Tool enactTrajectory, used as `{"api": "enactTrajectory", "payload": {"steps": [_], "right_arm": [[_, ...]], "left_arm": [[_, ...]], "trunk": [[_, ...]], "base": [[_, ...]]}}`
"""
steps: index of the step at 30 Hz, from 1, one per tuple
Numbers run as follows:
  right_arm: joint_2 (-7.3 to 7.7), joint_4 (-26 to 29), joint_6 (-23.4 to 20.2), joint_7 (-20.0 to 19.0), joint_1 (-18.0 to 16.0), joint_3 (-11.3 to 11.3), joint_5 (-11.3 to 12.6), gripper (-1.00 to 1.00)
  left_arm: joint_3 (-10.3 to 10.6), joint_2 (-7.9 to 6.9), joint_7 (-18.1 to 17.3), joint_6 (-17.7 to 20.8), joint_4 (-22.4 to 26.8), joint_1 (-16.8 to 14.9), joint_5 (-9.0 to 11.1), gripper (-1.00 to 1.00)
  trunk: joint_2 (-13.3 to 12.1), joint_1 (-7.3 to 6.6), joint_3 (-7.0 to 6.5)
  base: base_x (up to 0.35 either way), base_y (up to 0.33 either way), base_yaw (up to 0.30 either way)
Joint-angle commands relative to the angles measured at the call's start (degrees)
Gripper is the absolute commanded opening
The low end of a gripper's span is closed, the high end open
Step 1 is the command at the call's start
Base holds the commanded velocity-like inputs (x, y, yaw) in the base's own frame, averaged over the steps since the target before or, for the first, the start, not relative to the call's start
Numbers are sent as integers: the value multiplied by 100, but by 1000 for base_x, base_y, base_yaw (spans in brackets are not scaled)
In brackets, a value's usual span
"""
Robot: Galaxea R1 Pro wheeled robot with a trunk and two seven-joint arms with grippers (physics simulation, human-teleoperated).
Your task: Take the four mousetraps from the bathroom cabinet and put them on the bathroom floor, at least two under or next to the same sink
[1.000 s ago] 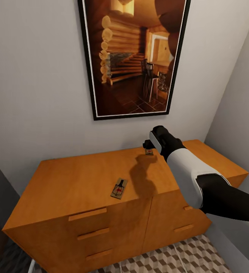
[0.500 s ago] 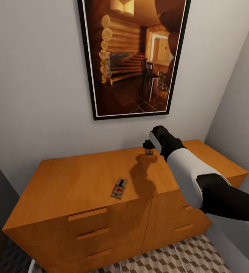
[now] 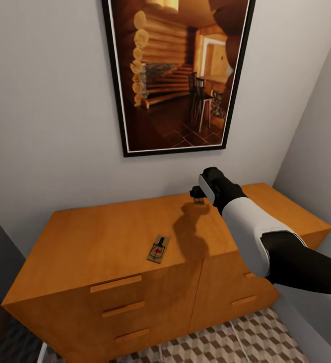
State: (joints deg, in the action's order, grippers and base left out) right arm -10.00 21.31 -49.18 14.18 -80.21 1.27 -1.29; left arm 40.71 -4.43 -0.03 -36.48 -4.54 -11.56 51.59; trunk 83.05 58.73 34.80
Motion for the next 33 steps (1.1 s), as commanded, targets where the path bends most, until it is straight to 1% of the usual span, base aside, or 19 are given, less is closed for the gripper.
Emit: {"api": "enactTrajectory", "payload": {"steps": [1,15,23,33], "right_arm": [[0,5,-30,6,-3,13,-11,100],[0,5,-30,6,-3,14,-11,100],[0,5,-30,6,-3,14,-8,100],[0,-2,-30,6,-3,14,-12,100]], "left_arm": [[42,3,30,-17,-12,-4,0,-100],[43,3,30,-17,-12,4,0,-100],[49,6,30,-17,-12,11,-7,-100],[43,3,30,-17,-12,20,-2,-100]], "trunk": [[3,0,14],[3,0,137],[3,0,208],[3,0,279]], "base": [[0,0,0],[3,-1,0],[113,-73,0],[22,-12,0]]}}
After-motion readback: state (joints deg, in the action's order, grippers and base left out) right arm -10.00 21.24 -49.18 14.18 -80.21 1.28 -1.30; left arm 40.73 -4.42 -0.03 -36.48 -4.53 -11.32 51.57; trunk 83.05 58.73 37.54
